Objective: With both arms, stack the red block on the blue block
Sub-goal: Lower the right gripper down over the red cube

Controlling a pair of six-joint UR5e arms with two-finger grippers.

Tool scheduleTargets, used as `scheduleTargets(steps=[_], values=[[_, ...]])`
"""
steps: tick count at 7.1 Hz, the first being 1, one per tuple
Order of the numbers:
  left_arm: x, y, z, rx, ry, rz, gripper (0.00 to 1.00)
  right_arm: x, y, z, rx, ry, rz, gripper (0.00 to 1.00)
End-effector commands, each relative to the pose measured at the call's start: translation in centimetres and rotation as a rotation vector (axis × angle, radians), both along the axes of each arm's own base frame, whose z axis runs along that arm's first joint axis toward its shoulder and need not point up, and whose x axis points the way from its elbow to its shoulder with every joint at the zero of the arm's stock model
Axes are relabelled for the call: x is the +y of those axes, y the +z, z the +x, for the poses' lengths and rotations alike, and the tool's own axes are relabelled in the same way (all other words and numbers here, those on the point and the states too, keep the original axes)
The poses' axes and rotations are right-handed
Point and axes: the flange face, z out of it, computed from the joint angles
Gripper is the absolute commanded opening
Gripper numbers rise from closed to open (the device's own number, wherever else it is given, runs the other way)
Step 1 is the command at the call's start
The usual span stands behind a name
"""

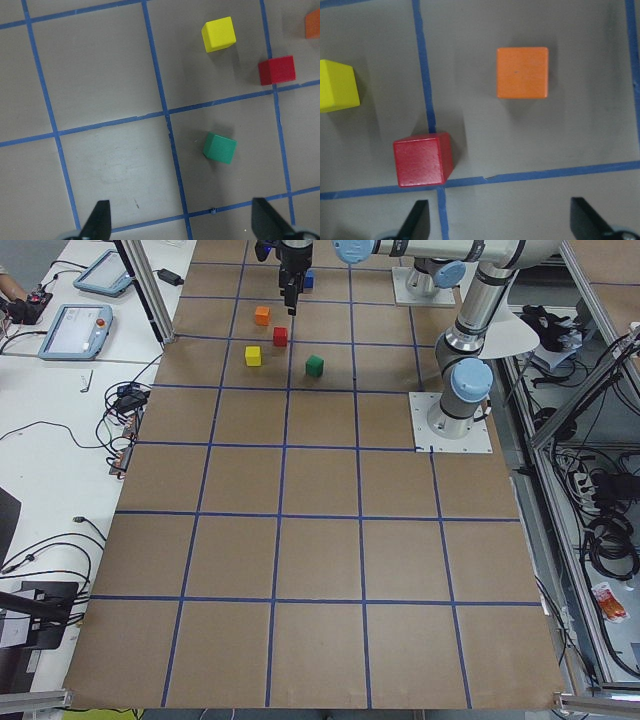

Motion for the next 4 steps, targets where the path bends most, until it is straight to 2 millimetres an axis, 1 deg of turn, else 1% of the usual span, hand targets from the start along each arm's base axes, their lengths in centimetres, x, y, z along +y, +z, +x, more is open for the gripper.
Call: scheduleTargets(steps=[1,2,3,4], values=[[0.1,-0.7,-0.4,-0.066,0.085,0.039,1.0,-1.1,-2.5,3.0,-0.011,-0.001,-0.007,1.0],[0.7,-0.5,-0.9,-0.066,0.077,0.031,1.0,-1.4,-3.2,5.0,-0.01,0.026,-0.008,1.0],[0.2,-0.5,-1.0,-0.063,0.08,0.027,1.0,-1.7,-4.5,6.3,-0.005,0.052,0.004,1.0],[0.5,-0.2,-1.1,-0.063,0.074,0.019,1.0,-1.8,-5.7,6.6,0.001,0.061,0.018,1.0]])
